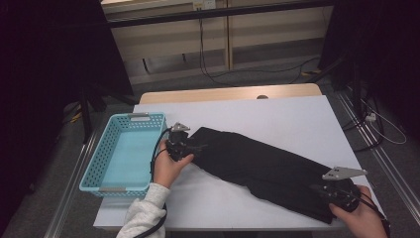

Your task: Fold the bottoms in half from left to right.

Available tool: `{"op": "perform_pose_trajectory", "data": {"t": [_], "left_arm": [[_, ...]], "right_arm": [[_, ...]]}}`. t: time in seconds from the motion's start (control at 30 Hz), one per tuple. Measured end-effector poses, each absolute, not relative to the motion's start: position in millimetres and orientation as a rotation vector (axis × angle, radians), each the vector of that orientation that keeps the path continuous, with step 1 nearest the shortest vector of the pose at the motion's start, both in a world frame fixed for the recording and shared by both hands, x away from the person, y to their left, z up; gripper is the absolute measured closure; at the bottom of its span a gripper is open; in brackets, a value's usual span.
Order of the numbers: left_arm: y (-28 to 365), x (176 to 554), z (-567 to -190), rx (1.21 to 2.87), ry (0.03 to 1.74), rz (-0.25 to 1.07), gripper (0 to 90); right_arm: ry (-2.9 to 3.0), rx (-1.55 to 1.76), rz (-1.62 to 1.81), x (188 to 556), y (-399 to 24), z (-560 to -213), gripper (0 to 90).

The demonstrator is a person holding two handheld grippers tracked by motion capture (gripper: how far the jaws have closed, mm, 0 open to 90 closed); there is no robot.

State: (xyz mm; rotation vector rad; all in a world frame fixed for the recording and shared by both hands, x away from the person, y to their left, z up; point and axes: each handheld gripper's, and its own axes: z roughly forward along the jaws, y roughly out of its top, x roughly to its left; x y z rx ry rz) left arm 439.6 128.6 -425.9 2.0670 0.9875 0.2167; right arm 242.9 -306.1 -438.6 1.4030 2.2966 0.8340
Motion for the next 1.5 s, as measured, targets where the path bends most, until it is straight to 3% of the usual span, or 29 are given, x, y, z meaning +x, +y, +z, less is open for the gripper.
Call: {"op": "perform_pose_trajectory", "data": {"t": [0.3, 0.4, 0.5, 0.57, 0.8, 1.17, 1.27, 1.33, 1.5], "left_arm": [[127, 439, -426, 2.077, 0.980, 0.213, 31.2], [127, 439, -426, 2.075, 0.981, 0.217, 31.1], [127, 439, -426, 2.078, 0.979, 0.218, 30.5], [128, 440, -425, 2.073, 0.979, 0.223, 30.1], [130, 439, -422, 2.056, 0.986, 0.226, 28.5], [128, 438, -424, 2.071, 0.984, 0.219, 25.8], [128, 437, -424, 2.070, 0.988, 0.220, 25.8], [128, 437, -424, 2.075, 0.983, 0.218, 25.8], [127, 436, -424, 2.078, 0.978, 0.226, 25.7]], "right_arm": [[2.317, 1.397, 0.825, 237, -313, -436, 90.0], [2.291, 1.420, 0.827, 237, -318, -437, 85.0], [2.238, 1.433, 0.841, 239, -321, -434, 71.0], [2.181, 1.450, 0.867, 243, -325, -433, 66.6], [2.030, 1.535, 0.977, 265, -339, -429, 68.5], [2.195, 1.404, 0.943, 284, -286, -445, 57.5], [2.213, 1.370, 0.927, 283, -282, -451, 62.0], [2.217, 1.382, 0.922, 281, -283, -449, 76.9], [2.233, 1.374, 0.922, 276, -285, -448, 86.6]]}}
